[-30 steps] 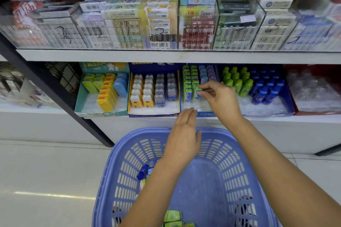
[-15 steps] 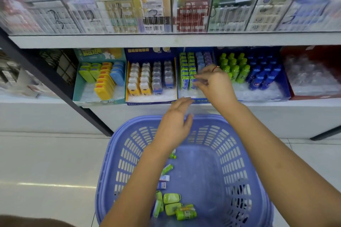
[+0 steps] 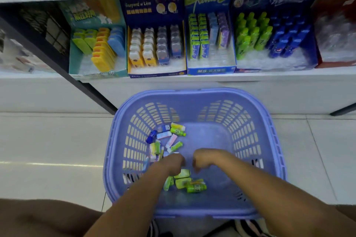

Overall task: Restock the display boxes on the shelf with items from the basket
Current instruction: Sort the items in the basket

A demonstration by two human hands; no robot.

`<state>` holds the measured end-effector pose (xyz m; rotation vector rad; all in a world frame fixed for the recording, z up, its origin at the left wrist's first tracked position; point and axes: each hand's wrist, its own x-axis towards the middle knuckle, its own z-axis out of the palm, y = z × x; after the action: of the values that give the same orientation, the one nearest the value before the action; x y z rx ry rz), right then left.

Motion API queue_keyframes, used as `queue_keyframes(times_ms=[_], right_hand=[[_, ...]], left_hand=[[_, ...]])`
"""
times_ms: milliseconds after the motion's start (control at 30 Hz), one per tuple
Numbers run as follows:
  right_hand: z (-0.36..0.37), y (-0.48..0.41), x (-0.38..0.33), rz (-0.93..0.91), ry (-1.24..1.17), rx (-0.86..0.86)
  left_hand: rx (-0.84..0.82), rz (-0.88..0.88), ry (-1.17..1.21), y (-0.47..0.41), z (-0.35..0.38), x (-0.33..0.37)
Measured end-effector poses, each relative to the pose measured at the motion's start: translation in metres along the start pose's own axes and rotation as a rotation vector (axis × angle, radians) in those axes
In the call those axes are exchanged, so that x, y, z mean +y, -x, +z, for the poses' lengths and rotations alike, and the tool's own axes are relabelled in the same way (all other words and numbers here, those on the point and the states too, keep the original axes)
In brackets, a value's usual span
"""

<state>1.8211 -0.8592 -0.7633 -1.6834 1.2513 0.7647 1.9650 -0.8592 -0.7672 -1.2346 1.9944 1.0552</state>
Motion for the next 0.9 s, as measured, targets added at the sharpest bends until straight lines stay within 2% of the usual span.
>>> queue_keyframes(times_ms=[100, 167, 367, 567, 800, 900], right_hand=[[0.02, -0.015, 0.011, 0.058, 0.023, -0.129], [0.025, -0.02, 0.012, 0.004, 0.081, -0.193], [0.026, -0.035, 0.008, -0.168, 0.048, -0.147], [0.042, -0.045, -0.009, -0.122, 0.01, -0.037], [0.046, -0.046, -0.033, -0.146, 0.134, 0.0], [0.049, -0.042, -0.034, -0.157, 0.136, 0.042]], left_hand=[[-0.011, 0.006, -0.055, -0.009, 0.011, -0.009], [-0.002, 0.008, -0.146, -0.014, 0.018, -0.01], [-0.042, -0.06, -0.273, -0.024, 0.024, -0.006], [0.0, -0.178, -0.042, -0.019, -0.016, -0.017], [0.069, -0.287, 0.572, 0.0, -0.062, -0.019], [0.093, -0.254, 0.627, 0.012, -0.071, -0.016]])
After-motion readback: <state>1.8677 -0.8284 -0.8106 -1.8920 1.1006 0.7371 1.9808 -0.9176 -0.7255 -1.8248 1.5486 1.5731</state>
